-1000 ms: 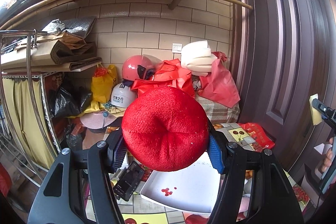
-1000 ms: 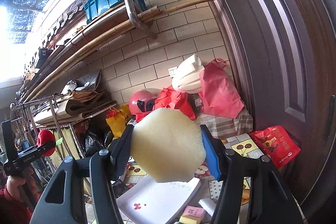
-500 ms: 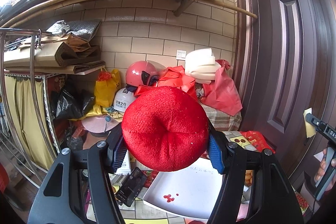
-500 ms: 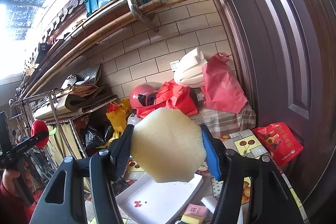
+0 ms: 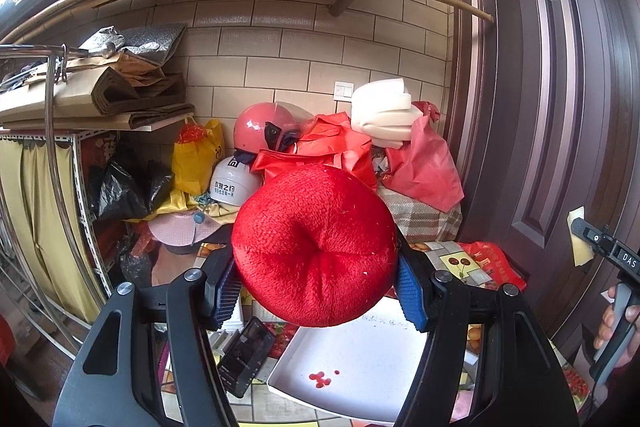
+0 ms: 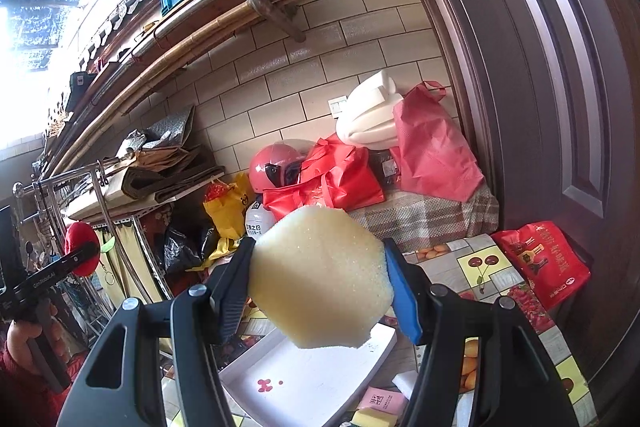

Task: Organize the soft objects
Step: 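Lift and carry the red ball and yellow foam pad toward the white tray, then lower both items into the white tray and open both tools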

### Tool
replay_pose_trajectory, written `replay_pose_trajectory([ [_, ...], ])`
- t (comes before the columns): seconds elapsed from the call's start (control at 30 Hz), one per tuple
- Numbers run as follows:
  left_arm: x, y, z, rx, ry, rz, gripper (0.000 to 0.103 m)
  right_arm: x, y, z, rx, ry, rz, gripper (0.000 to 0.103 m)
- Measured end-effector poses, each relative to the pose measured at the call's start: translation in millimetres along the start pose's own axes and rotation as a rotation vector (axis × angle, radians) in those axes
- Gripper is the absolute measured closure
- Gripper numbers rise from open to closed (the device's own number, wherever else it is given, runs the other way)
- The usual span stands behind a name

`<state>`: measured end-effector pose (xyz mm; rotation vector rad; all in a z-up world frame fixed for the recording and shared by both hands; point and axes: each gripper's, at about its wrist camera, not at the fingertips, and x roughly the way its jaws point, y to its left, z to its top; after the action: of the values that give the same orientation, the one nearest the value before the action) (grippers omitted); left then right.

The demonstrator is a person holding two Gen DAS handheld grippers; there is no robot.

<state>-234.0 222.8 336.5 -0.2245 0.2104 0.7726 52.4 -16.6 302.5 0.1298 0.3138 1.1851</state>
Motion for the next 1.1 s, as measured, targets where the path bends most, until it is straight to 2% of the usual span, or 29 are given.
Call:
replay_pose_trajectory([
  [0.17,33.5,-6.2,-7.0,-0.009,0.049,-0.039,0.038,26.7,1.0,-7.8,0.008,0.052,0.014,0.04],
  [0.3,89.3,-18.3,-27.0,0.002,0.148,-0.058,0.038,62.6,-1.0,-21.7,0.032,0.131,0.018,0.04],
  [0.47,176.4,-43.0,-90.8,0.006,0.365,-0.071,0.038,115.8,-5.4,-54.0,0.057,0.243,0.0,0.04],
  [0.57,208.0,-60.9,-137.5,0.021,0.466,-0.089,0.038,149.6,-11.7,-78.1,0.089,0.334,-0.011,0.04],
  [0.67,230.4,-65.3,-175.7,0.014,0.559,-0.083,0.038,176.2,-15.8,-104.6,0.068,0.417,-0.055,0.04],
  [0.77,246.9,-59.8,-199.6,0.016,0.622,-0.061,0.038,198.5,-19.6,-129.9,0.07,0.498,-0.071,0.04],
  [0.9,261.1,-49.8,-214.0,0.02,0.662,-0.018,0.037,222.7,-19.6,-153.2,0.072,0.565,-0.085,0.039],
  [0.93,263.4,-47.7,-216.2,0.014,0.669,-0.011,0.036,227.2,-19.6,-156.9,0.07,0.576,-0.093,0.037],
  [0.97,265.1,-46.1,-217.8,0.013,0.676,-0.008,0.034,230.1,-20.0,-160.0,0.072,0.581,-0.099,0.032],
  [1.0,265.3,-44.3,-219.4,0.018,0.676,-0.003,0.034,232.2,-20.9,-162.5,0.079,0.581,-0.103,0.025],
  [1.03,265.9,-45.0,-220.5,0.031,0.671,0.014,0.031,234.3,-21.9,-163.8,0.088,0.581,-0.106,0.013],
  [1.1,266.3,-45.0,-221.8,0.053,0.664,0.052,0.016,235.1,-23.6,-165.4,0.097,0.577,-0.113,0.0],
])
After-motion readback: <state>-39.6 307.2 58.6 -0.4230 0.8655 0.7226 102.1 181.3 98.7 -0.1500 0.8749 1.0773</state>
